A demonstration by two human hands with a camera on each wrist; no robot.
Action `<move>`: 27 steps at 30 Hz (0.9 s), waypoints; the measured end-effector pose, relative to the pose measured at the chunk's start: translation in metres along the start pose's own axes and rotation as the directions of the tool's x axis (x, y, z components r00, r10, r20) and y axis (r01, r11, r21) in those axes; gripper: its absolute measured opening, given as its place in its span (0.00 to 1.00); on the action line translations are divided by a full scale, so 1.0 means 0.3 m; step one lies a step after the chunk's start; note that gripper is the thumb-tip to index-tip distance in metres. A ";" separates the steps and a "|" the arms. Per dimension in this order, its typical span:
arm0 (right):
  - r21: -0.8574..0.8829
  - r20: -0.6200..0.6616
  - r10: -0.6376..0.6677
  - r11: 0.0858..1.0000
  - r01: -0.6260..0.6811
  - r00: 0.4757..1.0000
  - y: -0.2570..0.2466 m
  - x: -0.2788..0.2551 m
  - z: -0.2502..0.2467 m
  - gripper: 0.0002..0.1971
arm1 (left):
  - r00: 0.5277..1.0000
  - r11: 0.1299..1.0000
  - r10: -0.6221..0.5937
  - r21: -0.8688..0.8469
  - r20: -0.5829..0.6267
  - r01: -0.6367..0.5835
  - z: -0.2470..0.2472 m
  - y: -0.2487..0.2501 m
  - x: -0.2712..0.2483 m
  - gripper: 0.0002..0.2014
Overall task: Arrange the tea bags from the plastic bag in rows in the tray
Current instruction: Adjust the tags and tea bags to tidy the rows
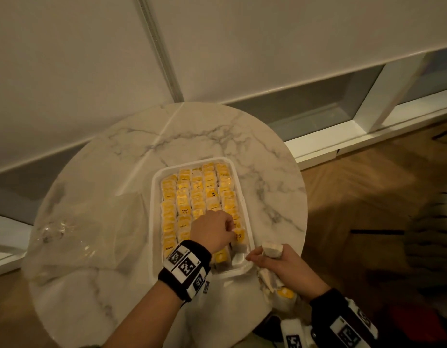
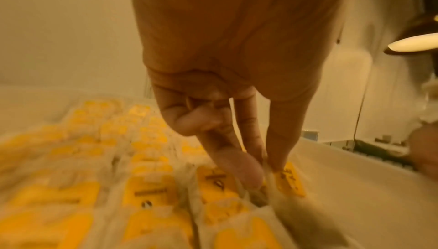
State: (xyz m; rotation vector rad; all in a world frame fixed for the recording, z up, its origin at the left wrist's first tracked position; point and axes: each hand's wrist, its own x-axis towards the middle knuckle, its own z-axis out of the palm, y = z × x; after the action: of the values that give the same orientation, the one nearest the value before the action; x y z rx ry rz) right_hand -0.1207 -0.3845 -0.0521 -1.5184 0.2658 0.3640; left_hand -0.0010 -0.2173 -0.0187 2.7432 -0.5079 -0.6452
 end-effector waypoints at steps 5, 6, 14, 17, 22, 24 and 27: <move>-0.023 0.019 0.001 1.000 0.000 1.000 -0.006 0.001 -0.004 0.05 | 0.996 0.995 0.013 0.101 -0.093 -0.004 -0.014 -0.001 -0.018 0.04; -0.031 0.022 -0.001 1.000 0.002 1.000 -0.008 -0.001 -0.005 0.05 | 0.990 0.993 0.047 0.111 -0.133 -0.032 -0.020 -0.004 -0.030 0.04; -0.028 0.024 0.010 1.000 -0.009 1.000 -0.013 0.005 -0.008 0.06 | 0.949 0.959 0.231 0.116 0.216 -0.260 0.018 -0.003 -0.066 0.11; -0.035 0.028 0.012 0.999 -0.011 1.000 -0.015 0.004 -0.009 0.06 | 0.940 0.962 0.186 0.143 0.287 -0.234 0.034 0.008 -0.043 0.12; -0.021 0.031 -0.004 1.000 0.005 1.000 -0.011 0.002 -0.009 0.07 | 0.958 0.969 0.131 0.170 0.255 -0.177 0.040 0.029 -0.012 0.11; -0.021 0.025 -0.009 1.000 0.010 1.000 -0.008 0.003 -0.009 0.07 | 0.967 0.969 0.107 0.193 0.232 -0.153 0.037 0.033 0.003 0.12; -0.027 0.028 -0.012 1.000 0.012 1.000 -0.008 0.002 -0.008 0.08 | 0.981 0.966 0.074 0.233 0.182 -0.116 0.029 0.038 0.017 0.13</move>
State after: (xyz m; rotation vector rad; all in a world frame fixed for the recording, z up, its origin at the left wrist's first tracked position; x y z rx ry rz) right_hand -0.1191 -0.3871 -0.0503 -1.5397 0.2305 0.3804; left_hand -0.0038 -0.2311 -0.0242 2.8795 -0.8027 -0.8515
